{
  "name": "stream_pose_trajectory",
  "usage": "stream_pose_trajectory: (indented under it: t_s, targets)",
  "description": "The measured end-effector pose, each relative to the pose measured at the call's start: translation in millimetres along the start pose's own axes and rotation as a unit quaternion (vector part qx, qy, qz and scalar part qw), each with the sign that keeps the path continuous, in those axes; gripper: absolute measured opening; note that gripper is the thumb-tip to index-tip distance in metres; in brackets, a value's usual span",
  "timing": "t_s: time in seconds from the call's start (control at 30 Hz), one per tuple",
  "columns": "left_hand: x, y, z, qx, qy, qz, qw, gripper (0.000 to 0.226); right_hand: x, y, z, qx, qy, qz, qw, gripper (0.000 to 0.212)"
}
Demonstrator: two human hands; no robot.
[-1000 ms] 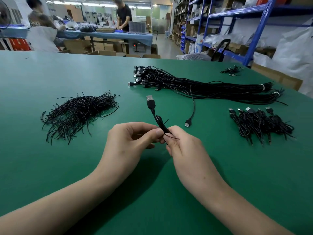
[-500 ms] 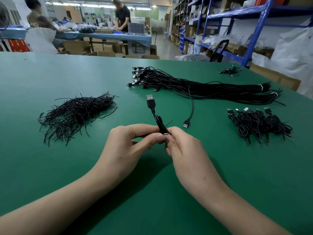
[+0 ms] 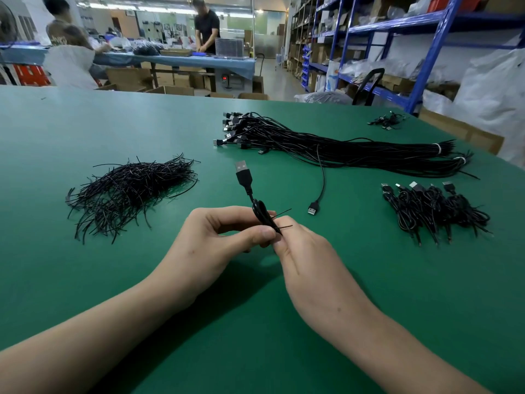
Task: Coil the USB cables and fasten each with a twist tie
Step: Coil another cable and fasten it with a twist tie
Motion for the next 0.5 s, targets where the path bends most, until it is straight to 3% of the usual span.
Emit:
stream_pose_trajectory:
  t_s: [0.3,0.5]
  targets:
    - [4.7,-0.9,1.9,0.004,-0.074,0.008,0.997,0.024,4.0,2.7,0.7,0.028,0.100,-0.036,0.994,0.025]
    - [3.0,0.1,-1.1,-0.002,-0.060,0.019,0.998,0.016,13.5,5.0,3.8,0.034,0.158,-0.085,0.983,0.027]
Point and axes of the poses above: each hand's wrist, its own y-axis towards the middle knuckle, its own x-axis out of the palm, z = x × y, the point moved 10 cm from there along y, towards the middle knuckle, and after that the axes turned 2 degrees about z, right-handed, at the moved point
